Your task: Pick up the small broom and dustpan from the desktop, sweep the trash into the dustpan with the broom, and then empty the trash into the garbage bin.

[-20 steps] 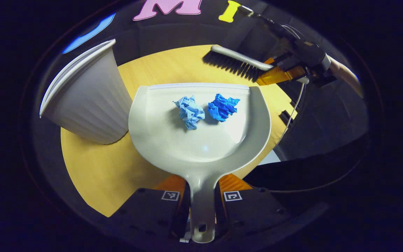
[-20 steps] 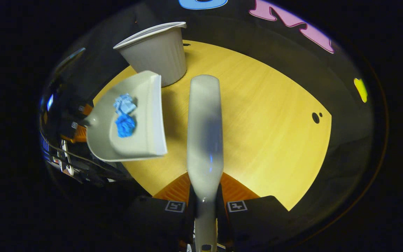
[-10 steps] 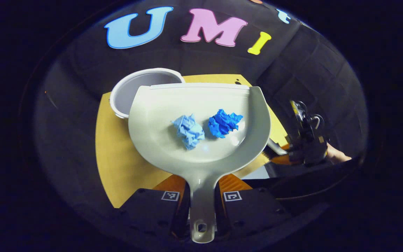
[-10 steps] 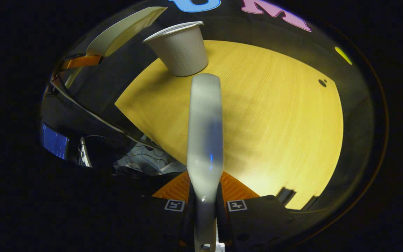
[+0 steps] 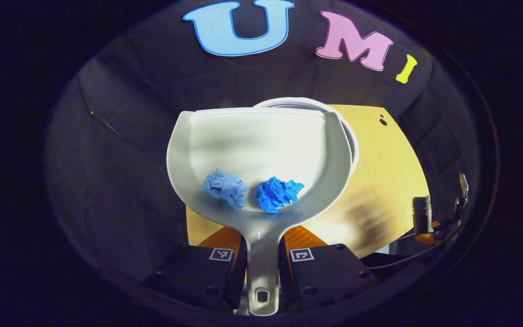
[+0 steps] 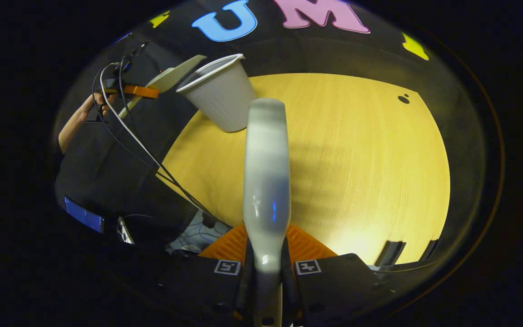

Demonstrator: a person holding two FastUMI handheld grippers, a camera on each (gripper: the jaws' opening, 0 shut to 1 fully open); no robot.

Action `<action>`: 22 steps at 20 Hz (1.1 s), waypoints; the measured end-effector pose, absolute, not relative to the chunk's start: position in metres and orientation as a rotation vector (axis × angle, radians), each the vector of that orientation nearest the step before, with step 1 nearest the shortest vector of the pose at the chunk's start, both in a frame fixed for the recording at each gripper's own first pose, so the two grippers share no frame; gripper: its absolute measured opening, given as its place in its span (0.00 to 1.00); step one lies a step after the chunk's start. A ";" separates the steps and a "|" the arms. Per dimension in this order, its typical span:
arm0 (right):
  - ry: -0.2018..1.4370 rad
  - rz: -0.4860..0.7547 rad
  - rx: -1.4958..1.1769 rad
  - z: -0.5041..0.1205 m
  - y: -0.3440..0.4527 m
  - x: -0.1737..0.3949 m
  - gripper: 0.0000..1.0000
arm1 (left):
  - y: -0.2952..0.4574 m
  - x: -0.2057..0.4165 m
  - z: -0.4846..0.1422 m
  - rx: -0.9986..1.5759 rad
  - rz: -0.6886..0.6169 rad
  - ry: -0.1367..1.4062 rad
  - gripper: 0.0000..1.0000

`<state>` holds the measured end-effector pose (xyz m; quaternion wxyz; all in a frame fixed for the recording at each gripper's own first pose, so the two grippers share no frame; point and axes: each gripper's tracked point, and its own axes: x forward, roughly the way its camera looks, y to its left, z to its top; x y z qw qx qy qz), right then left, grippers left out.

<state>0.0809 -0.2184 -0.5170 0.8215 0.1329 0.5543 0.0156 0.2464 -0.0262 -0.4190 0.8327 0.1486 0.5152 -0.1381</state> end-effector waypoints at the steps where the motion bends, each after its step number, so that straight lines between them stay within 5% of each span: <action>1: 1.164 0.020 0.291 -0.516 -0.221 0.084 0.29 | -0.035 0.253 -0.415 0.365 -0.282 1.102 0.29; 14: 1.112 -0.055 0.419 -0.522 -0.236 0.077 0.30 | -0.228 0.248 -0.447 1.215 -0.197 1.204 0.29; 22: 1.117 -0.099 0.485 -0.532 -0.259 0.078 0.29 | -0.254 0.237 -0.450 1.162 -0.140 1.077 0.29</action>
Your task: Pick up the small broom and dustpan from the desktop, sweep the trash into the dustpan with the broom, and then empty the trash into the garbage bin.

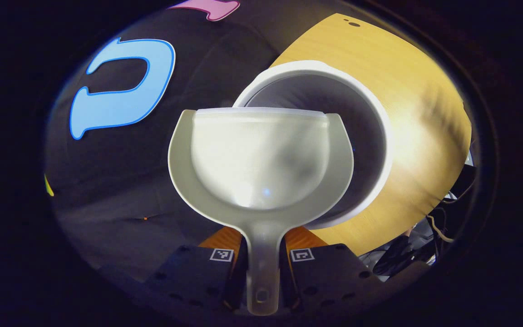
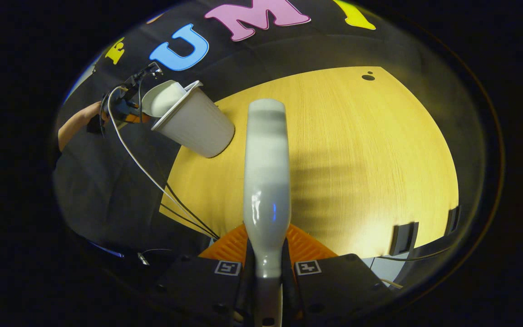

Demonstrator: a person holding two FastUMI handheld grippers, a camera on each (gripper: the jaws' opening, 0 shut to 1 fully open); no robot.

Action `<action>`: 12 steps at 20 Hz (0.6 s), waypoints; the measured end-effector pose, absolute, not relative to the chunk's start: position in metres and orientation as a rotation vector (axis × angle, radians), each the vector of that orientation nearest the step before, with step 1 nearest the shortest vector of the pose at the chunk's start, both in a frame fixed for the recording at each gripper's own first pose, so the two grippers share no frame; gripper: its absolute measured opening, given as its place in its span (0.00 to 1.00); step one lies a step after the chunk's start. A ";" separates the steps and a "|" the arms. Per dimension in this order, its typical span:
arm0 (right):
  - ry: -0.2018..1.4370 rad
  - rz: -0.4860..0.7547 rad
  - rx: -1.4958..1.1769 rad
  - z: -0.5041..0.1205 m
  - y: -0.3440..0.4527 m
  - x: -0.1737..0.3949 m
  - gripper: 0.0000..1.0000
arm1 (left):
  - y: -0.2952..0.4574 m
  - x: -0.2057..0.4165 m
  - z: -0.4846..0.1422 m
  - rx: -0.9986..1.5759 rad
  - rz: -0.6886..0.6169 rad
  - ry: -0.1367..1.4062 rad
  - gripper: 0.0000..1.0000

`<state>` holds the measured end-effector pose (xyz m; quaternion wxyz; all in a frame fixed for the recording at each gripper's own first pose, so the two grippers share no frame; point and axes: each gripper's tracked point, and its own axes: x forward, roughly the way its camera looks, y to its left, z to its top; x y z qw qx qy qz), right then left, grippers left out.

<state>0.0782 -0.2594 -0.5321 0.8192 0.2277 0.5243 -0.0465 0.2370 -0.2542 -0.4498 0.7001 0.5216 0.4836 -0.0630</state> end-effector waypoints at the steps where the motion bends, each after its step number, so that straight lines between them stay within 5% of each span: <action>1: 1.117 -0.095 0.472 -0.532 -0.262 0.081 0.29 | -0.253 0.237 -0.445 1.134 -0.121 1.043 0.29; 6: 1.113 -0.086 0.437 -0.526 -0.270 0.099 0.29 | -0.267 0.237 -0.437 0.826 -0.093 0.868 0.28; 12: 1.108 -0.066 0.366 -0.518 -0.281 0.122 0.30 | -0.302 0.240 -0.444 0.575 -0.219 0.726 0.29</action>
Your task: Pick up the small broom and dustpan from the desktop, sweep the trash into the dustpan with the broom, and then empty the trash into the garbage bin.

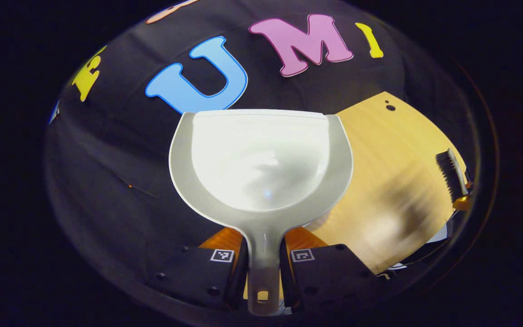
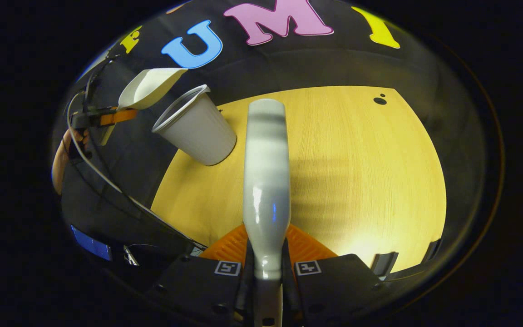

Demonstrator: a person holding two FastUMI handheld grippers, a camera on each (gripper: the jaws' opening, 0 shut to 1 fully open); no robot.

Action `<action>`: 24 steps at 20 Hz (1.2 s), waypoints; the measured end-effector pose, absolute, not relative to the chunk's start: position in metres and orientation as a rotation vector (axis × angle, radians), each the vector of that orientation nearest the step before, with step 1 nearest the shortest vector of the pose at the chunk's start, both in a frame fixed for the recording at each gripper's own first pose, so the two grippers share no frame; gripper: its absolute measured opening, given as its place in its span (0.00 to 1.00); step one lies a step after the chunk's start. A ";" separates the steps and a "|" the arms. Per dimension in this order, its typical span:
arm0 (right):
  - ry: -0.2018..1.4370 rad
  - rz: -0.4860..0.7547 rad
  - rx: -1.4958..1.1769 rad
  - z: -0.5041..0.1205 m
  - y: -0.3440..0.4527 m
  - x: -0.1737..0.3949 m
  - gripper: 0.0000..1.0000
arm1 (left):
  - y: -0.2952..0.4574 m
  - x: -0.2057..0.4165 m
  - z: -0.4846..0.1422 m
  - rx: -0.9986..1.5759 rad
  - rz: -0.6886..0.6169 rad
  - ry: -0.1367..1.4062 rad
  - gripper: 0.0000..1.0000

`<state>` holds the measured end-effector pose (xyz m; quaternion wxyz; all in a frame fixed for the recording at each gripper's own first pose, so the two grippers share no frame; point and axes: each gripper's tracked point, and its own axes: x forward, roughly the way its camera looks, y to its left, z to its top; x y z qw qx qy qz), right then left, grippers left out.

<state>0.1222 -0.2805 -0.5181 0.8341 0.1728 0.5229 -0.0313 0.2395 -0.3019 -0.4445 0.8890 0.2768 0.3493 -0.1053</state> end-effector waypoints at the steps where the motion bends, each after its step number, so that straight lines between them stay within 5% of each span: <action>1: 1.109 -0.066 0.359 -0.518 -0.284 0.126 0.30 | -0.312 0.234 -0.447 0.538 -0.255 0.719 0.29; 13: 1.185 -0.156 0.308 -0.564 -0.339 0.133 0.29 | -0.486 0.127 -0.574 0.262 -0.537 0.864 0.29; 24: 1.402 -0.236 0.286 -0.691 -0.336 0.136 0.30 | -0.484 0.140 -0.733 0.064 -0.358 1.184 0.29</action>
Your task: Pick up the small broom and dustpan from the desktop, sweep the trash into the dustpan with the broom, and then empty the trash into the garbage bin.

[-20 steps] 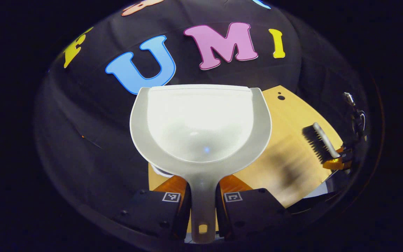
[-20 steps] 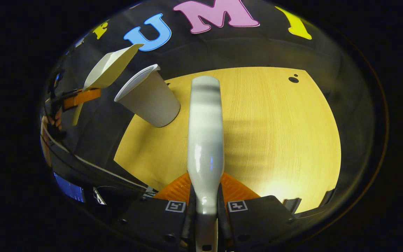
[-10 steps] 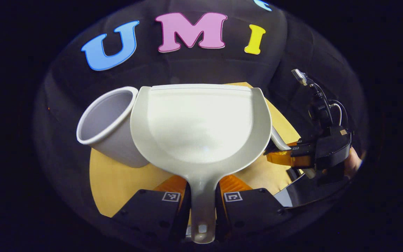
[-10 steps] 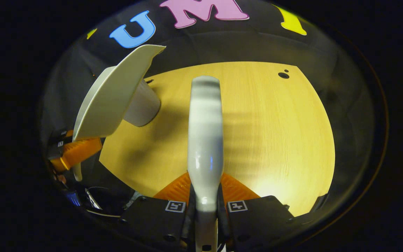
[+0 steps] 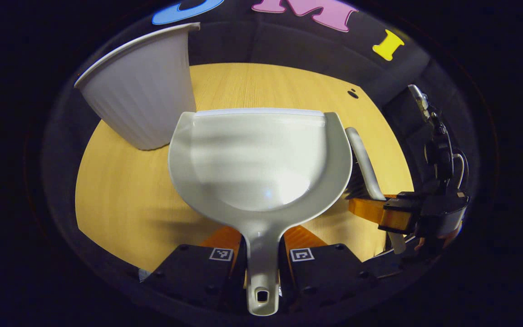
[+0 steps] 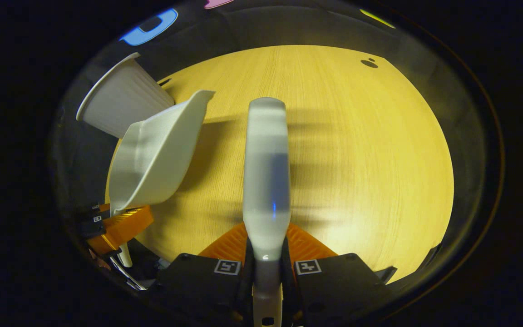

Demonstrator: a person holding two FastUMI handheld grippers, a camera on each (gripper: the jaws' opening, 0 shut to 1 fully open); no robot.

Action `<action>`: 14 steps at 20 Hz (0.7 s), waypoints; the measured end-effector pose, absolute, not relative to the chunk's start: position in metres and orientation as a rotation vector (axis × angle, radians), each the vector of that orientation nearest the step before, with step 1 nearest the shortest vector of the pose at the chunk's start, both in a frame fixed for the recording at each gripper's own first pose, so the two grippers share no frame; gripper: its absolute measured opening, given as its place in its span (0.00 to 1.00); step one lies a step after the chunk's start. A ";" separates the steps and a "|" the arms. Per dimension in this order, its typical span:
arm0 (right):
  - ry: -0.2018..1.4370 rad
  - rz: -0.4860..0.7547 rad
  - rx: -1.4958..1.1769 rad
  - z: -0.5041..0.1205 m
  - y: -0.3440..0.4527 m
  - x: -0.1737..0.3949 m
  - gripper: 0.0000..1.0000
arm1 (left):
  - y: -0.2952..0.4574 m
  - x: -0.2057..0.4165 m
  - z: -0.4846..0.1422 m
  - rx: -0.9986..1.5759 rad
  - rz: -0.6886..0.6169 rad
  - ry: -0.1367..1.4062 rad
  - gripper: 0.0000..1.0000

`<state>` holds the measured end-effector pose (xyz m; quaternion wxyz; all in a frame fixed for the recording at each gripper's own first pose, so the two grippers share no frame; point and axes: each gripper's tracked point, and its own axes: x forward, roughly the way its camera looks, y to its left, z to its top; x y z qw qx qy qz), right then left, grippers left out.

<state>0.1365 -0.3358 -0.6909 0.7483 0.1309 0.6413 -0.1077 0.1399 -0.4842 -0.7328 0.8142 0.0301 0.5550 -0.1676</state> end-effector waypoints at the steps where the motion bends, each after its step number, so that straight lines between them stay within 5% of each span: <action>1: 1.426 -0.230 0.299 -0.701 -0.332 0.140 0.30 | -0.481 0.141 -0.742 0.083 -0.342 1.223 0.30; 10: 1.501 -0.283 0.383 -0.721 -0.324 0.150 0.30 | -0.494 0.151 -0.751 0.131 -0.314 1.330 0.30; 11: 1.502 -0.286 0.387 -0.721 -0.322 0.147 0.22 | -0.494 0.150 -0.754 0.128 -0.314 1.347 0.30; 12: 1.501 -0.288 0.382 -0.719 -0.325 0.148 0.32 | -0.494 0.151 -0.754 0.133 -0.321 1.350 0.31; 14: 1.485 -0.291 0.379 -0.713 -0.330 0.149 0.33 | -0.496 0.152 -0.750 0.126 -0.368 1.354 0.34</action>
